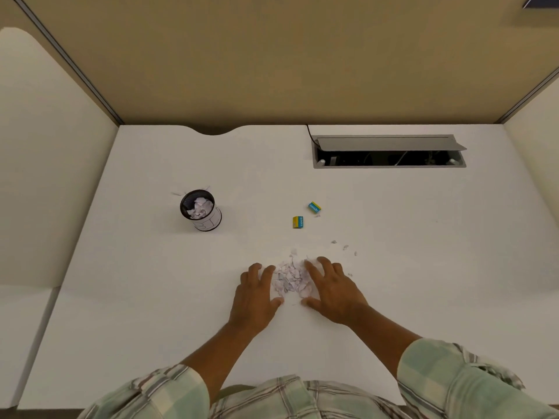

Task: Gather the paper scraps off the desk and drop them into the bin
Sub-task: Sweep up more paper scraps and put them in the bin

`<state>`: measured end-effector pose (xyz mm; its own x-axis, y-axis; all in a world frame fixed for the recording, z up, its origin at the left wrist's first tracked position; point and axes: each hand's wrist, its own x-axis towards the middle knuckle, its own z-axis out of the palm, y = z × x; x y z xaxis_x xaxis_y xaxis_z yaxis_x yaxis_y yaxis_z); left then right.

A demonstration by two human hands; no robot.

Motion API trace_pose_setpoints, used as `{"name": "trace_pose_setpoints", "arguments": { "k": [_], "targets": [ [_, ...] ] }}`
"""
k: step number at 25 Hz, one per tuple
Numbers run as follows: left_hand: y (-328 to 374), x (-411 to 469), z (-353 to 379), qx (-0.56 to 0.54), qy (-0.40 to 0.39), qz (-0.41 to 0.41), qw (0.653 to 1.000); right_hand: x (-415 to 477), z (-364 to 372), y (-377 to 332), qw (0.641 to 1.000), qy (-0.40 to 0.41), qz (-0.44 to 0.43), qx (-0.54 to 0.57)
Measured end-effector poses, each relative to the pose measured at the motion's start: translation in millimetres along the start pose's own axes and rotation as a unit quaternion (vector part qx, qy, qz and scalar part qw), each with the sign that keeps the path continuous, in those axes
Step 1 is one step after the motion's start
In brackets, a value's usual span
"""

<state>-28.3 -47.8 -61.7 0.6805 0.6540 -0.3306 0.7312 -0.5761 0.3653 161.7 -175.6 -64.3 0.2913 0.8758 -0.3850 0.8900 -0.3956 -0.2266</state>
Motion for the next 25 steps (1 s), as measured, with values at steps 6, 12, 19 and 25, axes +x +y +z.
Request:
{"name": "trace_pose_setpoints", "arguments": {
  "k": [6,12,19,25],
  "targets": [
    [13.5,19.5,14.4,-0.076,-0.051,-0.018,0.996,33.1,1.4,-32.7,1.000,-0.020,-0.021,0.000],
    [22.1,48.4,9.2,-0.026,-0.001,-0.025,0.999,51.1,0.7,-41.7,0.999,-0.012,-0.037,0.026],
    [24.8,55.5,8.1,-0.103,-0.042,-0.074,0.991,60.7,-4.7,-50.4,0.998,-0.031,0.022,0.046],
    [10.1,47.0,-12.2,-0.179,-0.012,-0.077,0.981,61.7,-27.4,-37.3,0.964,0.005,0.140,0.226]
  ]
}}
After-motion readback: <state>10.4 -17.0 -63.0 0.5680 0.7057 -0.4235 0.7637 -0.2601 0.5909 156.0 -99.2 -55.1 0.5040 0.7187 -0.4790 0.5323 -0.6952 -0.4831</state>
